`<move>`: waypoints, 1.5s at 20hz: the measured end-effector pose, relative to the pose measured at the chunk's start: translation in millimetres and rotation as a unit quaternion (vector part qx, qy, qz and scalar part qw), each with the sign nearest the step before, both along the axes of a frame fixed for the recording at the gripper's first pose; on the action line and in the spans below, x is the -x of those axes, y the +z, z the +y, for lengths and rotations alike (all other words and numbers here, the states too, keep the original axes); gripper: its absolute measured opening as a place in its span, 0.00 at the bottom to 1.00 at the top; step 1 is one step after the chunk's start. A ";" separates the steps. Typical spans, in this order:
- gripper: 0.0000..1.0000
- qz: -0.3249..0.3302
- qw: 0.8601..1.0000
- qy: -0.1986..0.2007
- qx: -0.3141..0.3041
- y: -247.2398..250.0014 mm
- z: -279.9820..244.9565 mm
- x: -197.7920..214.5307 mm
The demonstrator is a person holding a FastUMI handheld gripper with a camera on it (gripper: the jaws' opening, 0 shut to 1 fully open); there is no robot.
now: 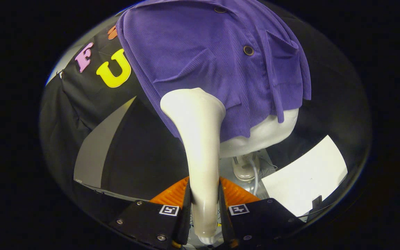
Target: Iron the clothes twice with a garment steamer, once on the left side and once on the right side.
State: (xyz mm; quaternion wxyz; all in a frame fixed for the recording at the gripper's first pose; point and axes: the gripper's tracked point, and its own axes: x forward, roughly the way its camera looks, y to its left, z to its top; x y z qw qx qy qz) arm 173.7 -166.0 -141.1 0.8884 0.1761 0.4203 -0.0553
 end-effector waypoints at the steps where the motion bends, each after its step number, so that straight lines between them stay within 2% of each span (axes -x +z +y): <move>1: 0.37 0.008 1.000 -0.001 -0.001 -9.1 -1.4 5.4; 7: 0.37 0.031 0.999 0.005 -0.009 -42.9 -1.2 45.6; 12: 0.38 0.009 1.000 0.002 -0.029 -28.0 4.7 82.5; 15: 0.38 -0.033 0.999 0.012 -0.034 16.8 6.8 101.1; 20: 0.37 -0.132 0.990 0.023 -0.042 127.6 0.2 125.8; 27: 0.37 -0.248 0.968 0.017 -0.033 265.0 -33.8 147.1; 30: 0.37 -0.288 0.956 0.012 -0.051 312.8 -46.8 146.1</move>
